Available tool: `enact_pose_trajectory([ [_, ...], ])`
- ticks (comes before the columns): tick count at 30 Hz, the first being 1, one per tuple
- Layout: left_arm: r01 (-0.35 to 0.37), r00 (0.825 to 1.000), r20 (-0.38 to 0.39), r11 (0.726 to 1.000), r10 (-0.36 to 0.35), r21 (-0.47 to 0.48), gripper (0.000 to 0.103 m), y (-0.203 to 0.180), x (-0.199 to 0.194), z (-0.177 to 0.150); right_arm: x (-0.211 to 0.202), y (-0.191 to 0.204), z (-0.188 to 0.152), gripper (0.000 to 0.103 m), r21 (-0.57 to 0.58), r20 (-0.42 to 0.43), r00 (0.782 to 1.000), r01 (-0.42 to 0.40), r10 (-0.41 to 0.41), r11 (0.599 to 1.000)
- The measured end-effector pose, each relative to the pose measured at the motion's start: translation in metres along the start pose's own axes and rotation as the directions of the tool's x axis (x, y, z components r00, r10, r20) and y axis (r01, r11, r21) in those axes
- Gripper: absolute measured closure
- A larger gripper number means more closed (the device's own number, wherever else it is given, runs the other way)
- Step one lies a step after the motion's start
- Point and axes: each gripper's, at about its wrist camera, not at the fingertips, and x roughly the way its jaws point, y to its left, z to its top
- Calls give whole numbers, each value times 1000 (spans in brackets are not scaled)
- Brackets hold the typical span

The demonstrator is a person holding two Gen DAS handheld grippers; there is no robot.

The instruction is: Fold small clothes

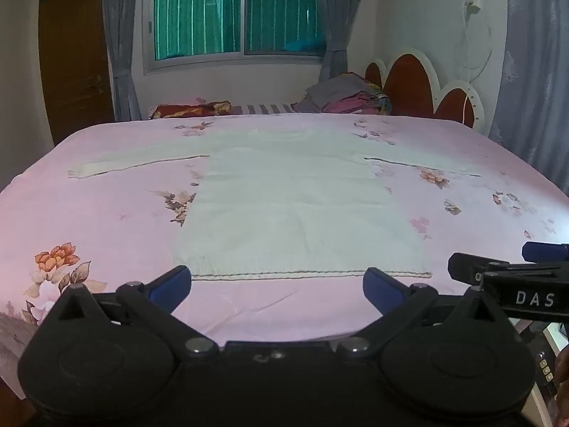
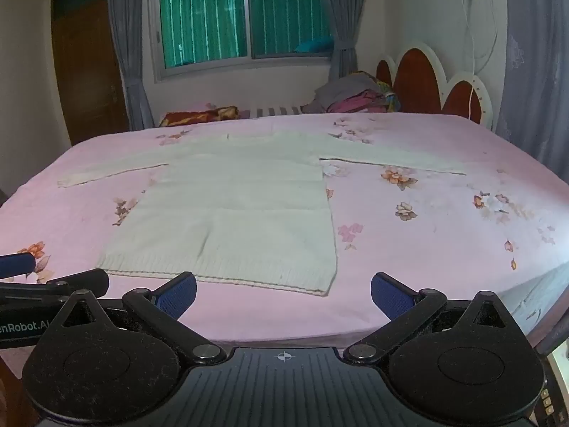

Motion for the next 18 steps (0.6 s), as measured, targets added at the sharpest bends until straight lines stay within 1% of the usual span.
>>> enact_pose_trajectory([
  [3, 1, 1000, -5, 1000, -1, -13, 0, 3, 1, 2, 0, -1, 0, 0, 1, 0, 1000, 0, 0, 1000],
  [7, -25, 1000, 1, 1000, 25, 2, 0, -12, 0, -1, 1, -2, 1, 0, 3, -2, 1000, -2, 2, 1000],
  [8, -21, 1000, 1, 1000, 21, -3, 0, -5, 2, -1, 1, -2, 1, 0, 2, -1, 1000, -1, 1, 1000],
  [15, -17, 1000, 0, 1000, 17, -6, 0, -5, 3, 1, 2, 0, 8, 0, 4, 0, 1000, -3, 3, 1000],
  [18, -18, 1000, -3, 1000, 17, -3, 0, -5, 3, 1, 3, -7, 5, 0, 2, -1, 1000, -6, 6, 1000],
])
